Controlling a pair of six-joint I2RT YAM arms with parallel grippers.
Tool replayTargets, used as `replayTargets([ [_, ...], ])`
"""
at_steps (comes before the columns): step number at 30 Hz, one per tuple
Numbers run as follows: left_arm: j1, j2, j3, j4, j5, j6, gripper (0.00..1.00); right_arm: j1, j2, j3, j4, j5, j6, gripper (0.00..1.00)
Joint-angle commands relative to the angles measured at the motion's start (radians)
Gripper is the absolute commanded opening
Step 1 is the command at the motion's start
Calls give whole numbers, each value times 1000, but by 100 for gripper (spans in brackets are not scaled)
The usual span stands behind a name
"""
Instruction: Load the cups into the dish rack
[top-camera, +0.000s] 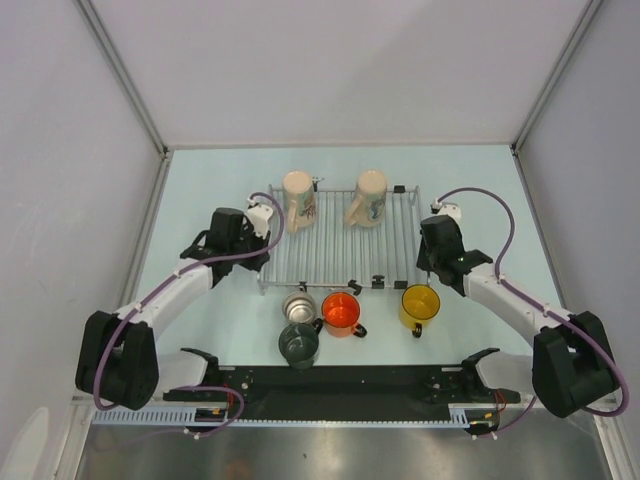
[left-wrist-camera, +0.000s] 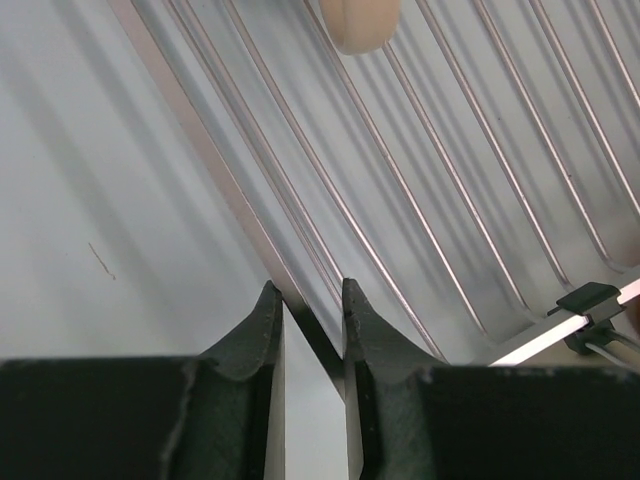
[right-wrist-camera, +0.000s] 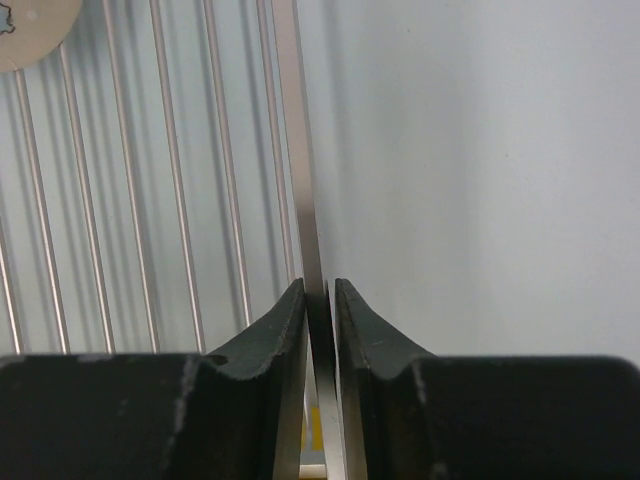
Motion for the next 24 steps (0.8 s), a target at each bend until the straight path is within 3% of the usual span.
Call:
replayTargets([
  [1,-55,-77,-17,-138,189,177,15,-31,-27,-1,-4,134,19,22],
  [3,-55,-98,-8,-158,178,181,30,-28,-29,4,-9,138,19,29],
  [4,-55,-107,-4,-164,172,183,48,-31,-32,8,-7,140,19,40],
  [6,-55,-142,15,-184,158,184,61,-29,-46,10,-6,138,17,50],
  [9,-53,-189,42,-207,146,181,72,-23,-93,8,-5,132,8,69],
  [10,-53,-215,50,-213,141,177,74,-22,-113,10,-5,134,6,91],
  [11,-53,-227,59,-224,141,175,75,-17,-150,7,-5,132,2,99],
  [18,-52,-259,111,-244,137,161,80,59,-260,49,-88,117,9,100],
  [24,-50,-311,104,-253,160,141,80,406,-377,60,-194,192,5,100],
])
